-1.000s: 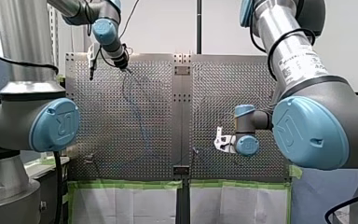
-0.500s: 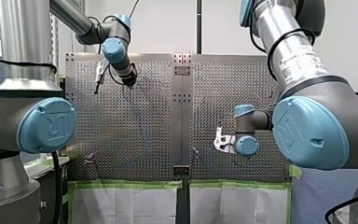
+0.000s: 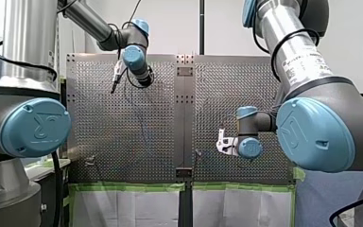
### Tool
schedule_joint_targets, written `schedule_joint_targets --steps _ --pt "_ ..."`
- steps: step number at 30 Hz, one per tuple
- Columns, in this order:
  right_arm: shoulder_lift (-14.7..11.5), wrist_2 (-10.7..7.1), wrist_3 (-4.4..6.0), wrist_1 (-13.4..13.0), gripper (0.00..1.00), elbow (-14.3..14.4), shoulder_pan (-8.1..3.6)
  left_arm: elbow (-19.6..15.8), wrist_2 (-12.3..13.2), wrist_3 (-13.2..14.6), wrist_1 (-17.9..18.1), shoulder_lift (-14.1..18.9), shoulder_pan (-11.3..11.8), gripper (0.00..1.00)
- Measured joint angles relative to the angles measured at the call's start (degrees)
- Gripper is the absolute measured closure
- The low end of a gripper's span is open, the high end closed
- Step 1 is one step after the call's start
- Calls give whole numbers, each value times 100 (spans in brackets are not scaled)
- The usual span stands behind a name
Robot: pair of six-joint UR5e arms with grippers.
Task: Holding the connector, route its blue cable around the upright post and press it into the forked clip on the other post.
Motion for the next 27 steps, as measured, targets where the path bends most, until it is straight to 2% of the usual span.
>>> schedule_joint_targets --steps 5,10,17,20,27 --pt "2 -2 -2 1 84 1 1 171 125 239 239 -240 -55 0" --pt "3 -61 -6 7 84 1 2 204 299 507 513 -401 7 0" --pt "9 -95 -10 6 84 0 8 206 678 428 556 -423 118 0" --pt "12 -97 -10 2 84 1 9 207 664 420 503 -425 182 0" --pt "17 -97 -11 0 84 1 10 207 352 596 437 -425 306 0"
